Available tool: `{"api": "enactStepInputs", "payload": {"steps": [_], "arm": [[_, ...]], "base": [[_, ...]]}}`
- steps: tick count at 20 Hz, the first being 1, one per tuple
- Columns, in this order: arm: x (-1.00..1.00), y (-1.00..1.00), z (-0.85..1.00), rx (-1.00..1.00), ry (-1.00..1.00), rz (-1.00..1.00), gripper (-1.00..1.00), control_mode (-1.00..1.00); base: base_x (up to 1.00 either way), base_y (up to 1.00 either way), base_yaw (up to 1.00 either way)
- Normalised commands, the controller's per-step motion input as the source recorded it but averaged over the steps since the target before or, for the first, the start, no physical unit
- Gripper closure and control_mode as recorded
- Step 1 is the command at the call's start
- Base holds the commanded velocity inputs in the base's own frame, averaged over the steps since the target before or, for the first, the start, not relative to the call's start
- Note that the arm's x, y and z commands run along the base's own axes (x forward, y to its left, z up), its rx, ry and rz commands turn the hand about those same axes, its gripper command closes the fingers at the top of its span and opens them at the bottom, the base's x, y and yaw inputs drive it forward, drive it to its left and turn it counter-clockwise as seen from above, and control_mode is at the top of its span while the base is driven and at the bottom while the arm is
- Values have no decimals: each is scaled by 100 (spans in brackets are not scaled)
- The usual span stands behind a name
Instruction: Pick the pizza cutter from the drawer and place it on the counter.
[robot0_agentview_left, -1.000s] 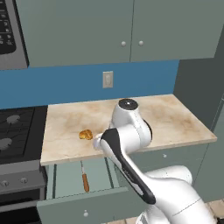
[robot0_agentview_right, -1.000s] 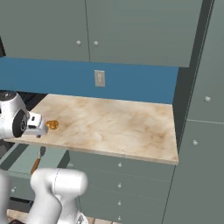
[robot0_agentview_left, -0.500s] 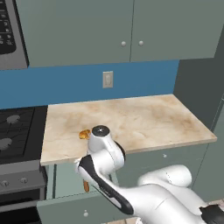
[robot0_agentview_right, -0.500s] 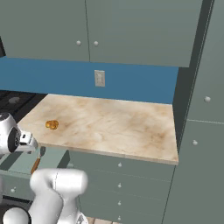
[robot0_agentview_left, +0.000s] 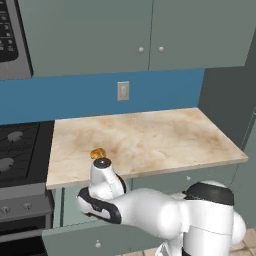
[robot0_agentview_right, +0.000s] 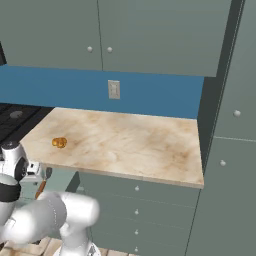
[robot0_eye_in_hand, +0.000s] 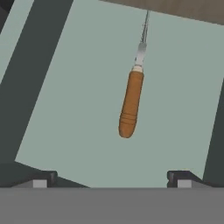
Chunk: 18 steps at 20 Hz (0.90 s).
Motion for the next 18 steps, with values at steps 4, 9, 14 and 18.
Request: {"api": "enactStepInputs", "payload": {"steps": [4,9,14,18], "arm": [[26,49,-58,-7,11,3,-100,-100],[14,45,-51,-6,7,4,-100,-100],[-21,35,-50,-2,5,5,-100,-100],[-65,23,-46,0,8,7,-100,-100]], "base": [[0,0,0],[0,0,0],[0,0,0],[0,0,0]]}}
